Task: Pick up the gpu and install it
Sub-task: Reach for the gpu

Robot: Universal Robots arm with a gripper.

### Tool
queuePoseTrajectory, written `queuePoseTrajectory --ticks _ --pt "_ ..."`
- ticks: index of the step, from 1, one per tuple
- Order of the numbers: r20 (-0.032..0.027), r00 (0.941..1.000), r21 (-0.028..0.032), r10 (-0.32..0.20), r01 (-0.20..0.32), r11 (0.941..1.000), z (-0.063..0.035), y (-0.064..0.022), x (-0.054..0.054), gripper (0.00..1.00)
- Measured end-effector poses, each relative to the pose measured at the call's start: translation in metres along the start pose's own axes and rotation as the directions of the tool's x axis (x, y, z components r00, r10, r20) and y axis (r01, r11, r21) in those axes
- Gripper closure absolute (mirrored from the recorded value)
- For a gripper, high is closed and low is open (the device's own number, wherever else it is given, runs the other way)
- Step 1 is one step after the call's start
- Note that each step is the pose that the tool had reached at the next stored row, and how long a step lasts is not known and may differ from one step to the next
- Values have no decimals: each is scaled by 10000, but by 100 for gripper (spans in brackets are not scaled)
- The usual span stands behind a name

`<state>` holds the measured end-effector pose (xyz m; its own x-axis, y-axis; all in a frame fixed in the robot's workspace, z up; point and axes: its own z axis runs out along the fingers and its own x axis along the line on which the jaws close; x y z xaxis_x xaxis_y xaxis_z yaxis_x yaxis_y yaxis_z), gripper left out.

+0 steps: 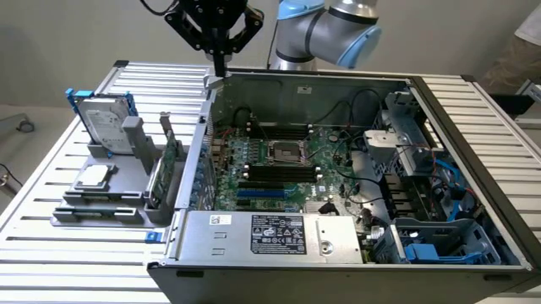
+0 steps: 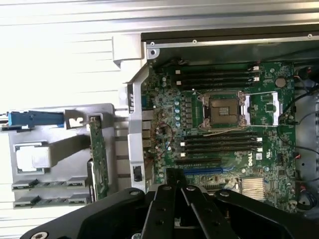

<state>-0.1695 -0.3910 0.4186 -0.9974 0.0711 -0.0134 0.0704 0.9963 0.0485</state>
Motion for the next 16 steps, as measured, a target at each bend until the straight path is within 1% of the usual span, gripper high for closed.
queuePoseTrajectory --ticks 8,16 --pt "-12 10000 11 0 0 10000 76 8 365 89" --pt "-18 10000 33 0 0 10000 161 -18 730 89"
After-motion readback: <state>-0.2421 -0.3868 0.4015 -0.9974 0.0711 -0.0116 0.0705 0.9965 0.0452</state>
